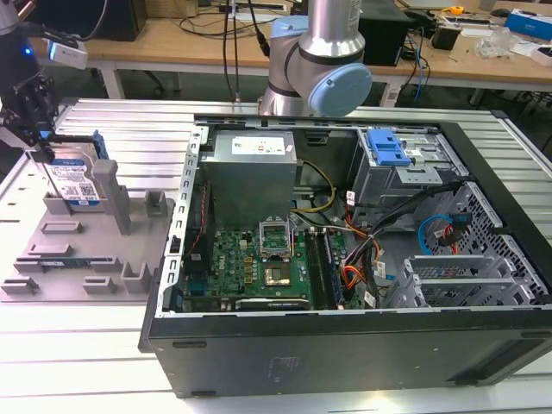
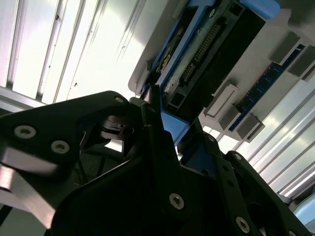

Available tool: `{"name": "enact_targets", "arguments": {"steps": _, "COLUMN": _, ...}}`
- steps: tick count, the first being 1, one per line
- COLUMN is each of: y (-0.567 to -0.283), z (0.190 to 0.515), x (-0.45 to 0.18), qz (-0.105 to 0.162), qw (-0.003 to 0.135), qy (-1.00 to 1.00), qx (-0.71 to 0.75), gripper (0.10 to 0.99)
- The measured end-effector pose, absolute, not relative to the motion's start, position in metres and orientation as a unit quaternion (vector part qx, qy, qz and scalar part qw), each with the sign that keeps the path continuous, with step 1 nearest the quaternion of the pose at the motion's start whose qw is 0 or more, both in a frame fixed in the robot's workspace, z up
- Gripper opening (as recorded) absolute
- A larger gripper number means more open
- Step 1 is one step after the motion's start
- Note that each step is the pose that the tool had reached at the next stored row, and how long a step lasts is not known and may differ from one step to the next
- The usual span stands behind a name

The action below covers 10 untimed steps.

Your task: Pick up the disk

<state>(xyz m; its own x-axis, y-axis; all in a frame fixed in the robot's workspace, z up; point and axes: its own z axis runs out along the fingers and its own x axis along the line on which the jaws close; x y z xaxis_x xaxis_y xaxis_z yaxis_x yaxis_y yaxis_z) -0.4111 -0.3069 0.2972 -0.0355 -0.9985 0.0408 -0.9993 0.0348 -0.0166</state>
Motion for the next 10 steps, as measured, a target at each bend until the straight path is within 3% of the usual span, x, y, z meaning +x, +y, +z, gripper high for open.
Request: {"name": "enact_targets", "arguments": {"steps": 10, "y": -0.307, "z": 0.313, "x": -0.411, "qz": 0.020, "qw": 0.009, "qy": -0.719, "qx": 0.694, "gripper": 0.365}}
